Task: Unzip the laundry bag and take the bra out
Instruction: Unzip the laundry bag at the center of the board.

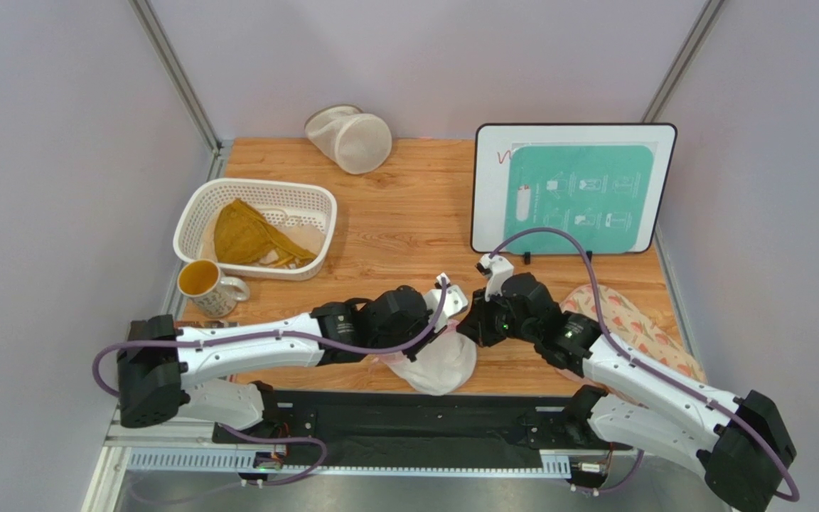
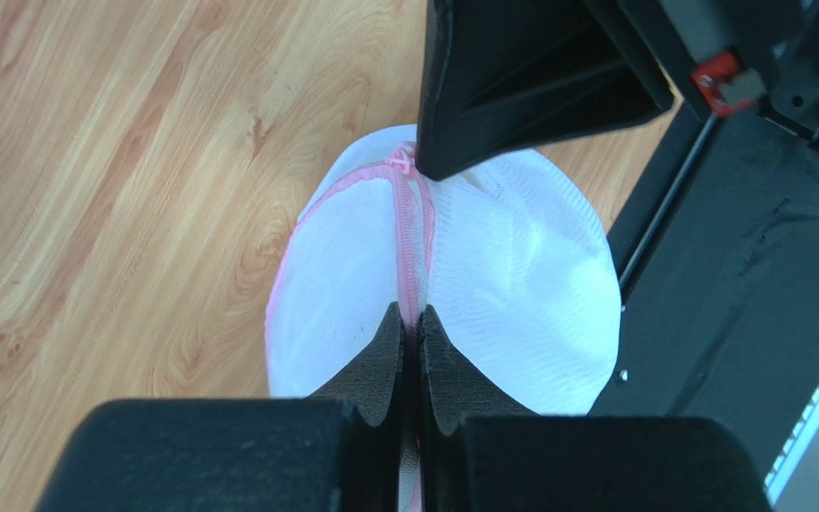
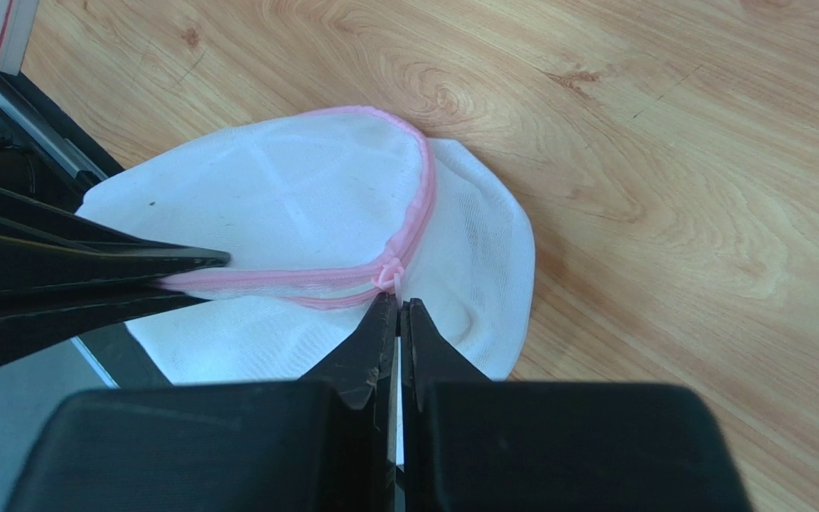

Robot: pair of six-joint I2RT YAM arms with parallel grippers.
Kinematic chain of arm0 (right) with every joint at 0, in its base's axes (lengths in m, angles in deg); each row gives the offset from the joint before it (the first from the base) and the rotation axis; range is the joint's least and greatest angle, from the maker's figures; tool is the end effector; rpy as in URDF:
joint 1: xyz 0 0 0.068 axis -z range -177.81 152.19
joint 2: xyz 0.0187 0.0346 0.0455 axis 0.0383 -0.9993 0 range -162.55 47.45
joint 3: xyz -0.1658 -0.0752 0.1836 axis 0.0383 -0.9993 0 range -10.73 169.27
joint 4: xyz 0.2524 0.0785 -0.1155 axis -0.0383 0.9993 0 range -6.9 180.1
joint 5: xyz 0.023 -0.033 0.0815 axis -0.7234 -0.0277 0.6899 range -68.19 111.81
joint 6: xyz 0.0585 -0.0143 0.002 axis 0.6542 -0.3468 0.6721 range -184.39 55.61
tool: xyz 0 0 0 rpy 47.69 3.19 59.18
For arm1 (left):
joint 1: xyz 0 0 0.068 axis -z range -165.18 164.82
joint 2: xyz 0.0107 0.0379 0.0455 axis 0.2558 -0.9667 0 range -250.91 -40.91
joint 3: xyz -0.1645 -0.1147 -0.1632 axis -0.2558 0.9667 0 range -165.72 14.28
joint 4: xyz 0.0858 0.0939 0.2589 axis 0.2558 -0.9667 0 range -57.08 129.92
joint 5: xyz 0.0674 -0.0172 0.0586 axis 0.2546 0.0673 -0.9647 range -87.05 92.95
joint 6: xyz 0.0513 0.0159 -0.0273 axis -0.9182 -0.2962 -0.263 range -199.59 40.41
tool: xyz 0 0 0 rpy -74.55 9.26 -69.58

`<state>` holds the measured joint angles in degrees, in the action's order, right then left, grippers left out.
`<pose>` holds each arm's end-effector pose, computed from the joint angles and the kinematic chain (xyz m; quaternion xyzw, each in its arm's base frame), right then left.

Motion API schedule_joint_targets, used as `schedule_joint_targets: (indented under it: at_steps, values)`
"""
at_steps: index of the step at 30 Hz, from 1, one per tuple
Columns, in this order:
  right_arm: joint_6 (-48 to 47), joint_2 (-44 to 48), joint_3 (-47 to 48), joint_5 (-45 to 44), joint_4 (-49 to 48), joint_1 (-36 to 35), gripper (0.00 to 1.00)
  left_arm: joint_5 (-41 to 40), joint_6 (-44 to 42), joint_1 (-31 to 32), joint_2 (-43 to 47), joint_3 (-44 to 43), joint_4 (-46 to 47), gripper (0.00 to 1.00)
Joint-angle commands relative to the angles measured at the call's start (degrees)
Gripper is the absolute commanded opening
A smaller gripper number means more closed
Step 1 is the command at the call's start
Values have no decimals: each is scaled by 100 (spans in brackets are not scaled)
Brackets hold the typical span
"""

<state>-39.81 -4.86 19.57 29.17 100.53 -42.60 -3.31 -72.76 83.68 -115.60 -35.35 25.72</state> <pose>0.1628 0.1697 0.1887 -0.1853 0.8836 0.2902 0.3174 0.1197 -0.2960 0.2174 0.4448 0.7853 -0.2235 0.3681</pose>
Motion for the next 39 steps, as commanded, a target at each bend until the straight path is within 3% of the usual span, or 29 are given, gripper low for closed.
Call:
schedule_joint_targets:
  at_steps: [1, 15, 17, 18, 21, 22, 26, 33, 39]
  values:
    - [-129, -129, 90, -138, -82, 94, 0, 265, -348, 40, 692, 338, 189, 0]
    - [-155, -596, 283, -33, -266, 94, 0, 398, -534, 48, 1783, 1043, 154, 0]
    - [-103, -578, 301, -6, -267, 103, 0, 284, -420, 48, 1748, 1008, 84, 11]
    - [-102, -561, 335, 38, -258, 94, 0, 214, -289, 49, 1713, 973, 5, 38]
    - [-76, -508, 388, 29, -170, 41, 0, -50, -60, 49, 1485, 771, -162, 74]
    - [-85, -490, 397, 20, -118, 15, 0, -85, -33, 49, 1362, 631, -180, 80]
    - [-58, -324, 327, -15, -91, -73, 0, -86, 3, 48, 1054, 191, -241, 89]
    - [-32, -77, 160, -15, -73, -91, 0, -104, -226, 49, 282, -784, -487, 92]
    - [-15, 133, 107, -32, -12, -99, 0, -59, -165, 49, -352, -1067, -610, 92]
